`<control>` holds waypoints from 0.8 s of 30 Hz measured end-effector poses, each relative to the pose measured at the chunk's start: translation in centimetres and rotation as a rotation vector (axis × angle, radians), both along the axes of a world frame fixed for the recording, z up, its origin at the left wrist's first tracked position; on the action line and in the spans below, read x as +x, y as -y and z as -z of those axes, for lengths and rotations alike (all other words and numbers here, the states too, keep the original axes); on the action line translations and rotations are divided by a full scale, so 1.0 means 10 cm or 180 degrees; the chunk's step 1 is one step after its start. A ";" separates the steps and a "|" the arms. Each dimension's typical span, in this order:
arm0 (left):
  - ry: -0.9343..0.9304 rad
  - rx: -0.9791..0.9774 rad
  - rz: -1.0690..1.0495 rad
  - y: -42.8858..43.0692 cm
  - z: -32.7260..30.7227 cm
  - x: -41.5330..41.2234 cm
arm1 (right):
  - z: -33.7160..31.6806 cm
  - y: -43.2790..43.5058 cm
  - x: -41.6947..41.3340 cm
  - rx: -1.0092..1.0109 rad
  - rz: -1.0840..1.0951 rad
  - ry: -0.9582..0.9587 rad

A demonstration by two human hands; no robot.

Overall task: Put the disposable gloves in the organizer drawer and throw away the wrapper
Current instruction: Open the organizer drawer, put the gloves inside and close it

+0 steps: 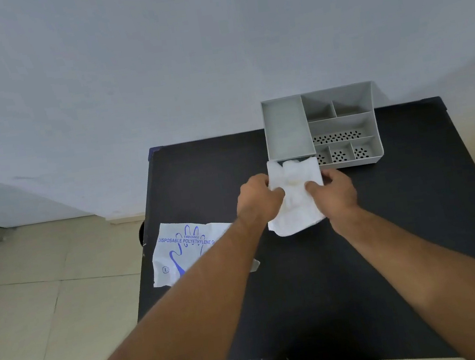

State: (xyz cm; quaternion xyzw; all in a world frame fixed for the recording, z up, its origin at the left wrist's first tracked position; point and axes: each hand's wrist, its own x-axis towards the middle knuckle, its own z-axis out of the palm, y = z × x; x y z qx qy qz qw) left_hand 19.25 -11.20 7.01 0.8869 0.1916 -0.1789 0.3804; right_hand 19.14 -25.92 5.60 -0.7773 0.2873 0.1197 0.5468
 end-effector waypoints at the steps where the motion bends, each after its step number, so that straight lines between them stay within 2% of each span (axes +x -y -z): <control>1: 0.0033 0.0092 0.0032 0.03 0.02 -0.01 | 0.02 0.00 -0.03 -0.0199 -0.0078 0.0022; 9: 0.0168 0.0151 0.0101 0.27 0.07 -0.02 | 0.11 -0.02 -0.03 -0.0915 -0.0825 0.0397; 20: 0.0321 0.0258 0.0162 0.26 0.11 0.09 | 0.25 0.04 0.08 -0.1374 -0.0909 0.0464; 24: 0.0363 0.0393 0.0032 0.28 0.10 0.14 | 0.26 0.03 0.11 -0.1273 -0.0779 0.0539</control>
